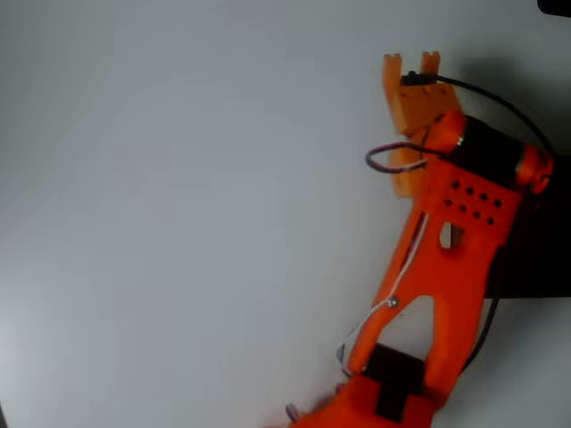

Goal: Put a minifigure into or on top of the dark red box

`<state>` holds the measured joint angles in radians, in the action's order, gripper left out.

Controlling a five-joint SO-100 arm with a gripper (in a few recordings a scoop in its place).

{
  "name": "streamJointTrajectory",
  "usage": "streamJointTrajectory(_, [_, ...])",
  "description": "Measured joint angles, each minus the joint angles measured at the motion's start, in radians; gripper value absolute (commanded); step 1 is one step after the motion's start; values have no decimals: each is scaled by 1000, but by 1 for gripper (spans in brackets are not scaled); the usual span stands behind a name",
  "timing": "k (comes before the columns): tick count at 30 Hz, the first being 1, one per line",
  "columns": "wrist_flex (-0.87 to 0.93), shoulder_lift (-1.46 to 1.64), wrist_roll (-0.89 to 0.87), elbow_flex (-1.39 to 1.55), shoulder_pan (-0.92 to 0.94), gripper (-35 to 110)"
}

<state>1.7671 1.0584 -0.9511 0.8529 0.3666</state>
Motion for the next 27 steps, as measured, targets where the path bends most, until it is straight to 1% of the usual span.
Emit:
streamJointTrajectory(10, [3, 83, 190, 35, 241, 0])
streamJointTrajectory(16, [3, 81, 256, 26, 374, 0])
streamJointTrajectory(20, [3, 17, 281, -32, 413, 0])
streamJointTrajectory(21, [-2, 2, 290, -37, 413, 2])
streamJointTrajectory(23, [5, -18, 298, -49, 403, 15])
streamJointTrajectory(24, [3, -21, 299, -55, 403, 19])
streamJointTrajectory(27, [0, -23, 299, -57, 411, 24])
